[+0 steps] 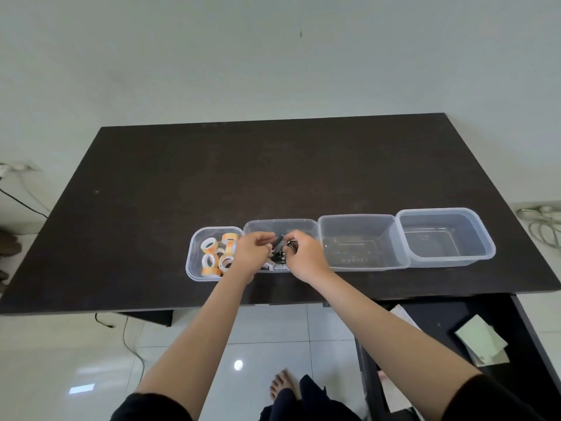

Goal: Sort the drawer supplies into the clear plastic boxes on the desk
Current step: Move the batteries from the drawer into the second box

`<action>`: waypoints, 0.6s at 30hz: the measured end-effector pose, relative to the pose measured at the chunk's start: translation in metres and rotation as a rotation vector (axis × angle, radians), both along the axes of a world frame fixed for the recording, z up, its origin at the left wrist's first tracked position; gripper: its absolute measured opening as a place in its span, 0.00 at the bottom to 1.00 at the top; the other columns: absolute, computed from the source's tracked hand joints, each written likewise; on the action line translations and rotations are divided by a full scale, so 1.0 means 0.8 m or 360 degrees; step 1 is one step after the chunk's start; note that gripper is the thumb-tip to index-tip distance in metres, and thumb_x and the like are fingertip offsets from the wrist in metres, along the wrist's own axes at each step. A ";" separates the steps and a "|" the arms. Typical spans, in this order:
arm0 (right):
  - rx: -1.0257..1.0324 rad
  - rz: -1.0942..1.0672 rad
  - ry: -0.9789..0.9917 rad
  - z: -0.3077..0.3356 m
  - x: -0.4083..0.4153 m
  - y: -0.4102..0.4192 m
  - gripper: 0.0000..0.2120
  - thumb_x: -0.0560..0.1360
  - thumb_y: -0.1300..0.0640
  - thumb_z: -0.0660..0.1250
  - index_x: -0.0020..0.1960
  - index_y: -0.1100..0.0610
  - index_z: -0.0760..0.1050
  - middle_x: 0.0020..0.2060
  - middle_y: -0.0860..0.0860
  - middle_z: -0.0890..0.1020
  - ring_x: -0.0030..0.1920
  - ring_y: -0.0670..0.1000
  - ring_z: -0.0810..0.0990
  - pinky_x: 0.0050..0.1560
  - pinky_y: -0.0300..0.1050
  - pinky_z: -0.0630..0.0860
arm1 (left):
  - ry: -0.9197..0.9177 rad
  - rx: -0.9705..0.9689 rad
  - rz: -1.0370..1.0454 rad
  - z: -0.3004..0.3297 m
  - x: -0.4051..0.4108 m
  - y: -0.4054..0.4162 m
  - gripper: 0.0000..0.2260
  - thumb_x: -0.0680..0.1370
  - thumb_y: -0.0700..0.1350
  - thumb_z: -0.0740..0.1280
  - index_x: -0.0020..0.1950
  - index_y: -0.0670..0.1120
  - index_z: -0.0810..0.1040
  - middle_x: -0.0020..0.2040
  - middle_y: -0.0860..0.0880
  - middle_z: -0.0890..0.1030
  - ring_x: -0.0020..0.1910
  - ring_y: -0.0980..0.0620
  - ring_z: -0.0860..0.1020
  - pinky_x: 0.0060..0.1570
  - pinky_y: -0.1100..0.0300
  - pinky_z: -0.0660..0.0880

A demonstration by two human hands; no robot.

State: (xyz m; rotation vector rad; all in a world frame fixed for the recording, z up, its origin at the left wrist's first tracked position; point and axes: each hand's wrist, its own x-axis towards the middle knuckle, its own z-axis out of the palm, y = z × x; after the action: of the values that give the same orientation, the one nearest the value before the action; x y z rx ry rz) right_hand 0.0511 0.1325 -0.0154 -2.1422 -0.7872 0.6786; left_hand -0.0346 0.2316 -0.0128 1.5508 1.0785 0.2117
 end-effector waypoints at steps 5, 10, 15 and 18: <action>0.0058 0.0030 -0.0039 -0.004 0.003 -0.003 0.17 0.77 0.64 0.60 0.64 0.56 0.73 0.60 0.54 0.78 0.59 0.53 0.77 0.61 0.44 0.74 | -0.0021 0.0061 -0.0014 0.002 -0.005 -0.001 0.16 0.78 0.32 0.61 0.62 0.43 0.77 0.59 0.47 0.80 0.60 0.52 0.76 0.60 0.59 0.72; 0.0318 0.0059 -0.0125 0.005 0.006 -0.025 0.14 0.77 0.66 0.60 0.60 0.59 0.76 0.56 0.54 0.80 0.56 0.51 0.79 0.57 0.41 0.75 | -0.0112 0.0206 0.0112 0.011 -0.016 -0.022 0.14 0.77 0.32 0.60 0.58 0.43 0.79 0.54 0.48 0.82 0.56 0.53 0.78 0.56 0.62 0.73; 0.0660 0.0128 -0.0181 0.006 0.004 -0.078 0.10 0.75 0.67 0.63 0.53 0.60 0.79 0.48 0.53 0.82 0.47 0.46 0.80 0.50 0.42 0.79 | -0.0189 0.0297 0.0194 0.007 -0.027 -0.068 0.09 0.78 0.36 0.62 0.49 0.47 0.80 0.49 0.51 0.83 0.50 0.54 0.80 0.55 0.61 0.74; 0.0724 0.0253 -0.0218 -0.002 0.007 -0.123 0.08 0.74 0.66 0.64 0.51 0.59 0.79 0.44 0.52 0.81 0.44 0.47 0.80 0.46 0.43 0.80 | -0.0187 0.0356 0.0205 -0.003 -0.031 -0.109 0.09 0.77 0.36 0.63 0.48 0.46 0.81 0.47 0.50 0.83 0.49 0.54 0.80 0.52 0.63 0.75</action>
State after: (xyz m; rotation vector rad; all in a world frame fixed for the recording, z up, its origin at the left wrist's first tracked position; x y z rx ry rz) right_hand 0.0564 0.0344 -0.0173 -1.7358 -1.0805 0.3854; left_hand -0.0597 0.1447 -0.0152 1.6451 1.0911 0.5203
